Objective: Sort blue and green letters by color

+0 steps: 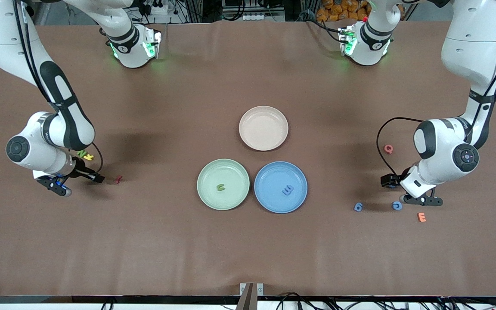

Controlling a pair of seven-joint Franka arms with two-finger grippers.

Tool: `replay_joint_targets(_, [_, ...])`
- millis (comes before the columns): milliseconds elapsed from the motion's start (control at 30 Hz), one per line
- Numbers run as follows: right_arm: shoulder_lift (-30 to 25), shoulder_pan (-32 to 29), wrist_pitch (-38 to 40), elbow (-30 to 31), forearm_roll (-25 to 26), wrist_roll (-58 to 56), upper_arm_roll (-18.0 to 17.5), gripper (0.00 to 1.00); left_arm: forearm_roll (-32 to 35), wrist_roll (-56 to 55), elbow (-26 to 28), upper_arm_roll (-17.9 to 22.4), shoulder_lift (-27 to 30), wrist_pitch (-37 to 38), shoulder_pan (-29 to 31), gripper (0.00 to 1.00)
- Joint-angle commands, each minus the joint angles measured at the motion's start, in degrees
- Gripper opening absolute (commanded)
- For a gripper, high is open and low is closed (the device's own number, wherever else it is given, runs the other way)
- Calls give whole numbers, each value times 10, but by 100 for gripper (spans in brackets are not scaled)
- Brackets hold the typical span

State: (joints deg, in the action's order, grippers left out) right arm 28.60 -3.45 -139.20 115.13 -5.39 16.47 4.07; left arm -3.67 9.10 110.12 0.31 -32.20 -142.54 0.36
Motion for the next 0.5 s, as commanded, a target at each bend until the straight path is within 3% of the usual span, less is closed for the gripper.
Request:
replay_joint_targets(0, [-22,17,50,-20,-5,30,0,0,-16,3,35,0,26,-17,3,100])
replay_joint_targets(467, [-14,103,59,-61,-7,209,-8,0,-17,2,45,0,18,-47,3,100])
